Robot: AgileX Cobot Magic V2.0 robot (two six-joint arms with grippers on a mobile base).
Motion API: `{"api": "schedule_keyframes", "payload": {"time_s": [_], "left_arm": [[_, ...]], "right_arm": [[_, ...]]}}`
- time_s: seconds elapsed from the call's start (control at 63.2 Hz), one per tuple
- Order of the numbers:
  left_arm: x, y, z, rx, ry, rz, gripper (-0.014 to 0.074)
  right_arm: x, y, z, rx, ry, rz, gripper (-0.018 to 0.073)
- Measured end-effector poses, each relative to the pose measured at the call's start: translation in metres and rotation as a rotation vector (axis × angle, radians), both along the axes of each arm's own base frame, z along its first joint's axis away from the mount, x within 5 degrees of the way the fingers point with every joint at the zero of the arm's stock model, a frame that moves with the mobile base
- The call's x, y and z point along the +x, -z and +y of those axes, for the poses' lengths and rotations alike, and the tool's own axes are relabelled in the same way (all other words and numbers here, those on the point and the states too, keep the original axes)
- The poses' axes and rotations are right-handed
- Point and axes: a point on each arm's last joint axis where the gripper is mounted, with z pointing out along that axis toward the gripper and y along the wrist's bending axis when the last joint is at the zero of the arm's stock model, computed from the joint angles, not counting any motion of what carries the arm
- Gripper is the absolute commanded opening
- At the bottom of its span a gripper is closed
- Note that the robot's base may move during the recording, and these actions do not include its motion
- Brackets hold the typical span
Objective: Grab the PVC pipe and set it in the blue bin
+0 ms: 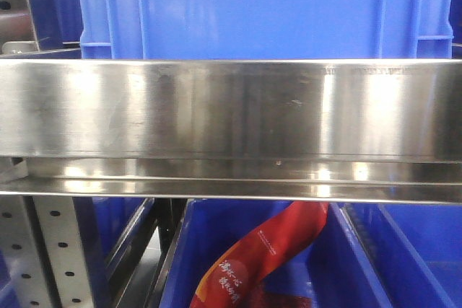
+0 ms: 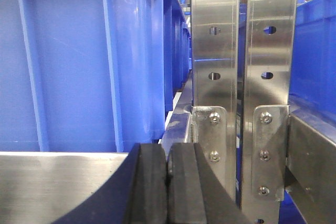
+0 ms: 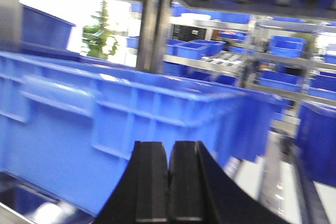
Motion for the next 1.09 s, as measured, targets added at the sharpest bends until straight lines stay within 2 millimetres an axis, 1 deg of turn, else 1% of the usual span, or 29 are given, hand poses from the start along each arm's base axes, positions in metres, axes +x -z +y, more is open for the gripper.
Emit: {"api": "schedule_keyframes", "payload": {"time_s": [0.158, 0.396, 0.728, 0.982, 1.092], "left_arm": [[0.0, 0.0, 0.0, 0.0, 0.0, 0.0, -0.0111], [0.0, 0.0, 0.0, 0.0, 0.0, 0.0, -0.0111], [0.0, 0.0, 0.0, 0.0, 0.0, 0.0, -0.0111], [0.0, 0.0, 0.0, 0.0, 0.0, 0.0, -0.0111], [0.0, 0.0, 0.0, 0.0, 0.0, 0.0, -0.0111]], "right_arm": [[-0.001, 0.015, -0.004, 0.001, 0.069, -0.016, -0.0169], [-0.009, 0.032, -0.008, 0.005, 0.122, -0.042, -0.0169], [-0.007, 0.063, -0.011, 0.021, 0.179, 0.011, -0.0169], [-0.006, 0.071, -0.014, 0.025, 0.24, -0.001, -0.0169], [-0.006, 0.07, -0.016, 0.025, 0.268, -0.019, -0.0169]]}}
